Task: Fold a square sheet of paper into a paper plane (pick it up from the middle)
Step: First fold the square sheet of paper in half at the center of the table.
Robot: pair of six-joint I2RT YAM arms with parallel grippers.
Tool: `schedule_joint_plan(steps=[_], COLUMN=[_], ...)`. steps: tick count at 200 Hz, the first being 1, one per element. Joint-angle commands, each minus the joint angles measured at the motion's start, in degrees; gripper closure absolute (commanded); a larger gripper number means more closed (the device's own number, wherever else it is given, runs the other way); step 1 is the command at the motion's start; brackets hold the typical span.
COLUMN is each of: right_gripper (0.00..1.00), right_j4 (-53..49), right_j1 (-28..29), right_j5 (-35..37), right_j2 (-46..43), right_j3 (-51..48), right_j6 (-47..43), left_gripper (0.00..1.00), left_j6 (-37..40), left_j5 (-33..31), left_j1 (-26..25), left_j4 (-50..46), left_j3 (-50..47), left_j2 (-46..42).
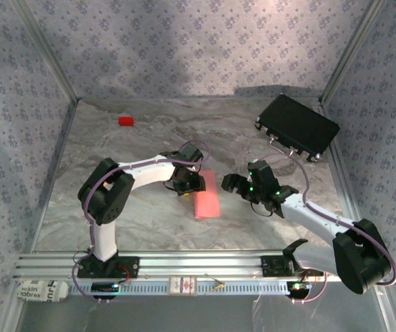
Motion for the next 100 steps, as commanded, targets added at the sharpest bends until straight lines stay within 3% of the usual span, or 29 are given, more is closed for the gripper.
schedule_joint_plan(steps=[1,100], right_gripper=[0.08,0.08], right_j4=[-0.88,-0.68], right_j1=[0.37,0.39], right_j5=[1.07,1.16], right_j2=[-0.53,-0.98], right_j3=[-0.59,-1.10], right_j6=[0.26,0.25], left_gripper=[0.46,0.46], left_j6=[0.51,0.32], left_j5=[-5.63,-5.26], left_j1=[0.11,0.07], left_j4=[-1.60,-1.72], left_j3=[-3.15,-2.83], left_j2=[7.29,7.91])
